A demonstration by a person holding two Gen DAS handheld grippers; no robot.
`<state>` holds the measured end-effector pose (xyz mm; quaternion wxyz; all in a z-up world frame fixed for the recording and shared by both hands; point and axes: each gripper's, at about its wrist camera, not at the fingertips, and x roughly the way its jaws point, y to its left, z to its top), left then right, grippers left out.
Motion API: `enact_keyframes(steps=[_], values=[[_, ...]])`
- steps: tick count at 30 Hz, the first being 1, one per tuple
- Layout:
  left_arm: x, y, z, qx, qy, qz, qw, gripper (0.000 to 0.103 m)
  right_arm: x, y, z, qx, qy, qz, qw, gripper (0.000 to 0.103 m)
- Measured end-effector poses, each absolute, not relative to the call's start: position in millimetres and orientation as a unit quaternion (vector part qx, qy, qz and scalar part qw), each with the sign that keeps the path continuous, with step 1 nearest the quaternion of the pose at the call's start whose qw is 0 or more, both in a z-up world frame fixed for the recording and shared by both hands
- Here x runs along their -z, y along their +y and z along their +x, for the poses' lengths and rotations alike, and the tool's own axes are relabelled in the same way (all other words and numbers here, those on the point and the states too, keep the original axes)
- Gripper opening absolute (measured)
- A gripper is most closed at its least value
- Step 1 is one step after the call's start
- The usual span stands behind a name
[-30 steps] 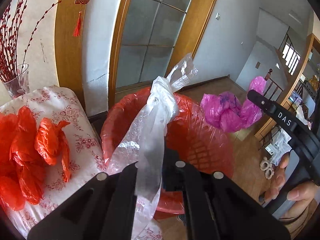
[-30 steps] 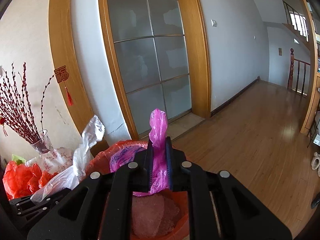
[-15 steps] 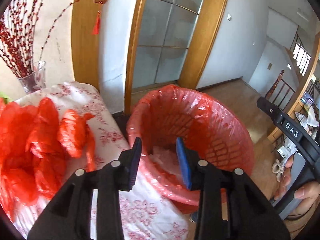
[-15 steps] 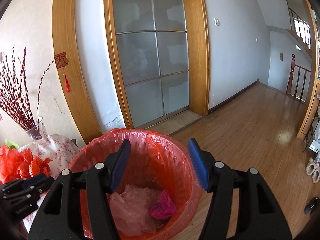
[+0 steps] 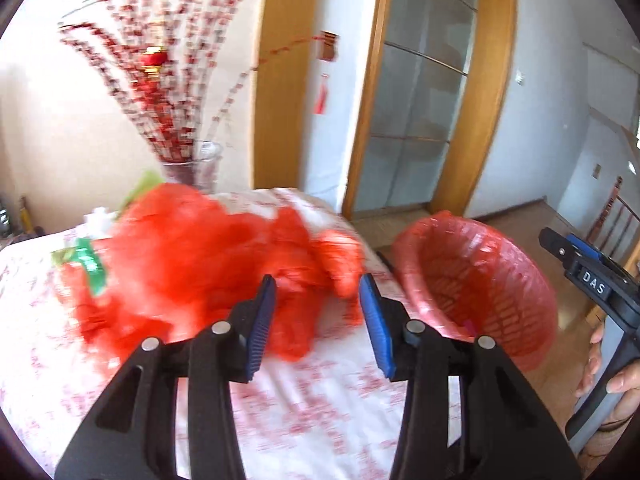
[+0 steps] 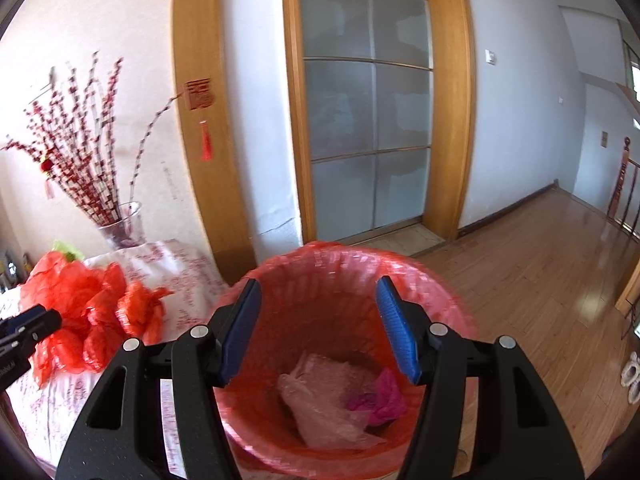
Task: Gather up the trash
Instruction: 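Grasp a red plastic bag with the right gripper while the left gripper grasps another red bag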
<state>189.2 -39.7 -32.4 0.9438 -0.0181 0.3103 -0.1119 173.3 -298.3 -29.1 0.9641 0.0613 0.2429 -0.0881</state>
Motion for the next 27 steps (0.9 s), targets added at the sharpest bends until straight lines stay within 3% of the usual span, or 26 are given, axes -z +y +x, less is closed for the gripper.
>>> enact_keyframes(steps=[9,14,20,27], values=[[25.4,58.0,172.1,-0.013,0.293,-0.047,0.955,0.048,35.2,-220.4,199.0,-0.006,0.272,0.04,0.961,0.059],[28.7,93.2,169.6,-0.045,0.294,-0.068,0.952,0.048,45.4,-188.2,224.4,-0.039,0.299,0.036,0.953,0.054],[31.9,106.6,170.0,-0.048,0.296,-0.075,0.951,0.048,60.7,-165.8,257.1,-0.055,0.333,0.046,0.94,0.048],[37.9,106.3,173.9,-0.037,0.303,-0.082,0.949,0.048,73.2,-155.3,280.2,-0.067,0.359,0.057,0.929,0.048]])
